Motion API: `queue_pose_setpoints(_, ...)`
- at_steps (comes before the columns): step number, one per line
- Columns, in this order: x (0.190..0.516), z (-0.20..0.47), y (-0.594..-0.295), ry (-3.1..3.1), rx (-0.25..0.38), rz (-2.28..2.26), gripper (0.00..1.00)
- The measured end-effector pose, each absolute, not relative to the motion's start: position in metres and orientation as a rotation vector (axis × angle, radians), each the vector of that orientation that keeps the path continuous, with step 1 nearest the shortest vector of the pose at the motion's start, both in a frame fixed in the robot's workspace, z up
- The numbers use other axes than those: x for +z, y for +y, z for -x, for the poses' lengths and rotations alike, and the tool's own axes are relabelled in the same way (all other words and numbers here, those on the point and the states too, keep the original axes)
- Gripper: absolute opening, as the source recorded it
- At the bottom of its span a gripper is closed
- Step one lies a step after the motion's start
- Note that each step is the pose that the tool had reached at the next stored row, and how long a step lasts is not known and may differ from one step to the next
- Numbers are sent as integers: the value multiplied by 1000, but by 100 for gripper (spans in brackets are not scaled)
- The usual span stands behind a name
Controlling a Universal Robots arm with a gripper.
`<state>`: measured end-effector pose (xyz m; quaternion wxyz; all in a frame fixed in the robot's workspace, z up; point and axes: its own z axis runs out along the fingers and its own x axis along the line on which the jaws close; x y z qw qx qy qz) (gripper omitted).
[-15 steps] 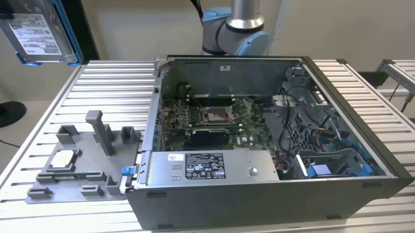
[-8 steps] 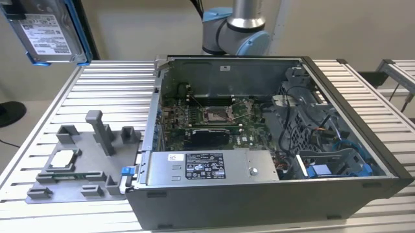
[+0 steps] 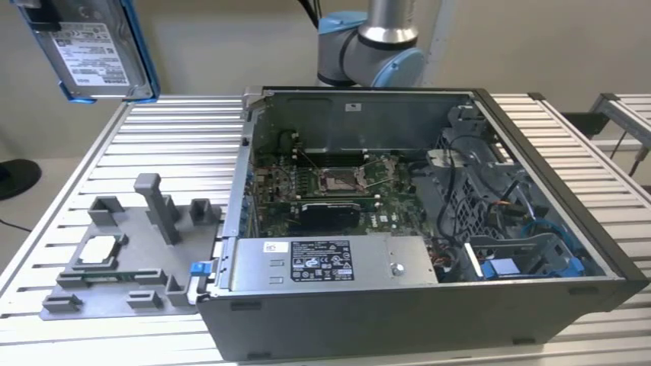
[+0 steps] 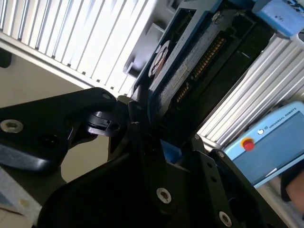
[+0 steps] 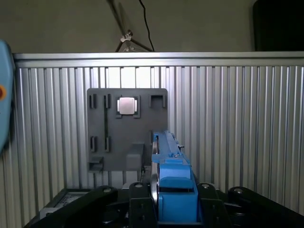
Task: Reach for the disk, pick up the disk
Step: 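Pick up the disk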
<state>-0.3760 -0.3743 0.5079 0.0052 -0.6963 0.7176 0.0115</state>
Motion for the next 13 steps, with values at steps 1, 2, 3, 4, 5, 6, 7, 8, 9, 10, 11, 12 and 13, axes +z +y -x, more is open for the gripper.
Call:
queue_pose_setpoints(1, 508, 374, -374, 2247, 36, 2180, 0)
queue_pose_setpoints(2, 508, 372, -374, 2247, 36, 2180, 0)
queue_pose_setpoints(3, 508, 369, -374, 2247, 36, 2180, 0)
queue_pose_setpoints(4, 508, 367, -374, 2247, 36, 2181, 0)
queue_pose_setpoints(5, 508, 365, -374, 2247, 36, 2181, 0)
queue_pose_setpoints(6, 508, 363, -374, 2247, 36, 2181, 0)
queue_pose_setpoints(7, 508, 361, -374, 2247, 36, 2181, 0)
queue_pose_setpoints(8, 508, 359, -374, 2247, 36, 2181, 0)
queue_pose_setpoints(9, 508, 356, -374, 2247, 36, 2181, 0)
queue_pose_setpoints(10, 508, 354, -374, 2246, 36, 2181, 0)
queue_pose_setpoints(11, 508, 353, -374, 2246, 36, 2182, 0)
queue_pose_setpoints(12, 508, 351, -374, 2246, 36, 2182, 0)
queue_pose_setpoints(13, 508, 350, -374, 2246, 36, 2182, 0)
